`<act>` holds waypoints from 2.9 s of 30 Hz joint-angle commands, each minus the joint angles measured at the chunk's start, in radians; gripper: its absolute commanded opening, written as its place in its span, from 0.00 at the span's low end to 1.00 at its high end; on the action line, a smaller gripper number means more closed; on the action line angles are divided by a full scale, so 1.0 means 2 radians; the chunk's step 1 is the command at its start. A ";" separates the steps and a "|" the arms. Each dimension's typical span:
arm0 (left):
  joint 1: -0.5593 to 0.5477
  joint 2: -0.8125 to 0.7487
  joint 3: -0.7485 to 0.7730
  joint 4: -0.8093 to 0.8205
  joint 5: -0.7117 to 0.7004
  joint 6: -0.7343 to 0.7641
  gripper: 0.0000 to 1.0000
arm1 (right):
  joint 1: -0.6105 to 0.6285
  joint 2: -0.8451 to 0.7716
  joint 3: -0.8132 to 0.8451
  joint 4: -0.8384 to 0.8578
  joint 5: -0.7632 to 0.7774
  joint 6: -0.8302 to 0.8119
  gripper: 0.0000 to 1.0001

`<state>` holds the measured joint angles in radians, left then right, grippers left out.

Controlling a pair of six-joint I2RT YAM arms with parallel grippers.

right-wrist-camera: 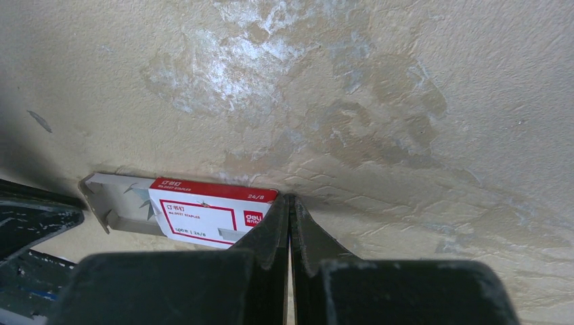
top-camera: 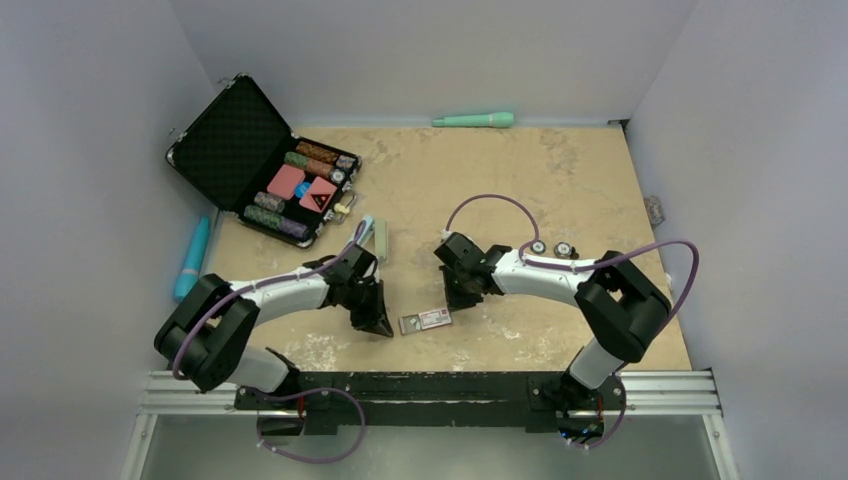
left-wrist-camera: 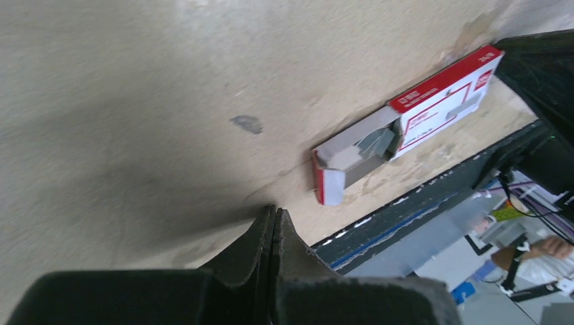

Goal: Unload the staples from the stapler

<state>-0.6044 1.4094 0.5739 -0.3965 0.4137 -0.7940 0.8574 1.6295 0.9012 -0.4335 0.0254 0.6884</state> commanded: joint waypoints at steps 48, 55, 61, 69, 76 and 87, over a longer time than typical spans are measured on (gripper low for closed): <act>-0.011 0.070 0.033 0.070 0.026 -0.017 0.00 | 0.022 0.032 0.015 0.003 -0.011 -0.007 0.00; -0.015 0.078 0.044 0.069 0.027 -0.018 0.00 | 0.023 0.036 0.017 0.004 -0.025 -0.008 0.00; -0.016 0.083 0.047 0.072 0.027 -0.019 0.00 | 0.025 0.037 0.019 0.008 -0.033 -0.004 0.00; -0.018 0.091 0.052 0.076 0.030 -0.019 0.00 | 0.028 0.038 0.016 0.012 -0.037 -0.002 0.00; -0.019 0.098 0.060 0.075 0.030 -0.019 0.00 | 0.031 0.039 0.023 0.009 -0.040 -0.003 0.00; -0.019 0.097 0.064 0.072 0.027 -0.018 0.00 | 0.034 0.042 0.021 0.008 -0.041 -0.003 0.00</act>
<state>-0.6365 1.5909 0.6773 -0.2874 0.5228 -0.8288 0.9031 1.6764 0.9432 -0.4210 -0.0223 0.6872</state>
